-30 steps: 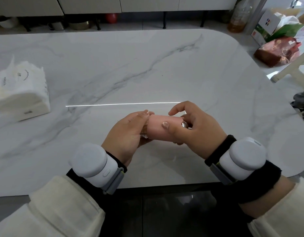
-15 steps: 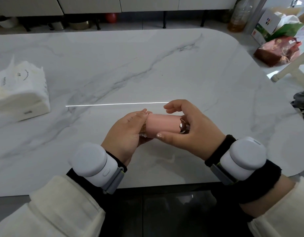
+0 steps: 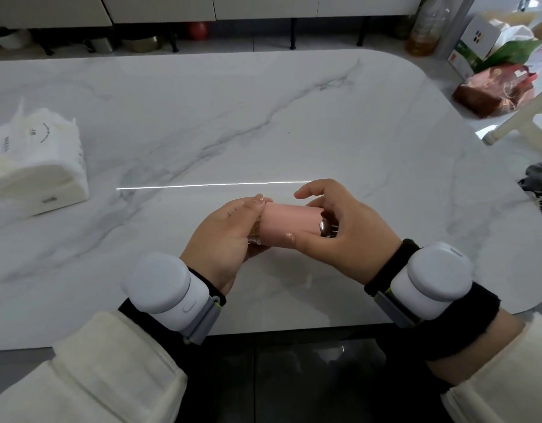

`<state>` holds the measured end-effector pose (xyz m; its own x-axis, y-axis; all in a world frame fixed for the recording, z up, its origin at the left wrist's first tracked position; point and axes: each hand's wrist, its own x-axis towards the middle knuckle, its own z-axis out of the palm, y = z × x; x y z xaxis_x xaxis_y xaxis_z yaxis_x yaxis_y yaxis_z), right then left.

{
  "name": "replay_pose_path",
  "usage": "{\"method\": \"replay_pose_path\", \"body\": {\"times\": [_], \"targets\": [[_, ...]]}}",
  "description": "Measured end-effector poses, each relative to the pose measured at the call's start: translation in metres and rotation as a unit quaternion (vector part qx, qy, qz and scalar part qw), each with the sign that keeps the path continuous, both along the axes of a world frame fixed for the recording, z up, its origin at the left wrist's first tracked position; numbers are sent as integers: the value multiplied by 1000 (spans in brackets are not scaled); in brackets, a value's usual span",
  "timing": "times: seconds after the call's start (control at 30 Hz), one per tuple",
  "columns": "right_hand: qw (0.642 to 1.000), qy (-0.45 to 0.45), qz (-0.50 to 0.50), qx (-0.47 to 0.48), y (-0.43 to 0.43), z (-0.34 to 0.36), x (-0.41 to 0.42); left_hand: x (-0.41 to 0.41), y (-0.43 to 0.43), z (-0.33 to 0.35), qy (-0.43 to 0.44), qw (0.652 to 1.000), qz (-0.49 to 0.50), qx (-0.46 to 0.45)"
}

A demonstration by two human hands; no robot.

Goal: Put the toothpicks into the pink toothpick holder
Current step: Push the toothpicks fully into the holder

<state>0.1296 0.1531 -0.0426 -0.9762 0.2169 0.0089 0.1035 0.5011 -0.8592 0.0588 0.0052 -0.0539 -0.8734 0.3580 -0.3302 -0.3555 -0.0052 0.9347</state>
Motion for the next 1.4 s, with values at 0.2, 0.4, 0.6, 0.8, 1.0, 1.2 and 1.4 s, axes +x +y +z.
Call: {"method": "replay_pose_path", "body": {"times": [0.2,0.4,0.6,0.8,1.0,1.2,1.4], "targets": [[1000,-23,-19,-8,2,-1,0,0,-1,-1,3,1000,-10,1],[998,-41,-28,-30,0,-1,0,0,-1,-1,1,1000,-17,1],[999,-16,9,-33,-1,1,-1,0,-1,-1,13,1000,-9,1],[999,12,33,12,-2,0,-1,-1,0,-2,5,1000,-3,7],[1000,9,14,20,-1,1,0,-1,0,-2,4,1000,-4,3],[1000,-11,2,22,0,0,1,-1,1,-2,3,1000,-5,0],[999,-36,-16,0,-1,1,1,0,0,-1,3,1000,-11,3]]}}
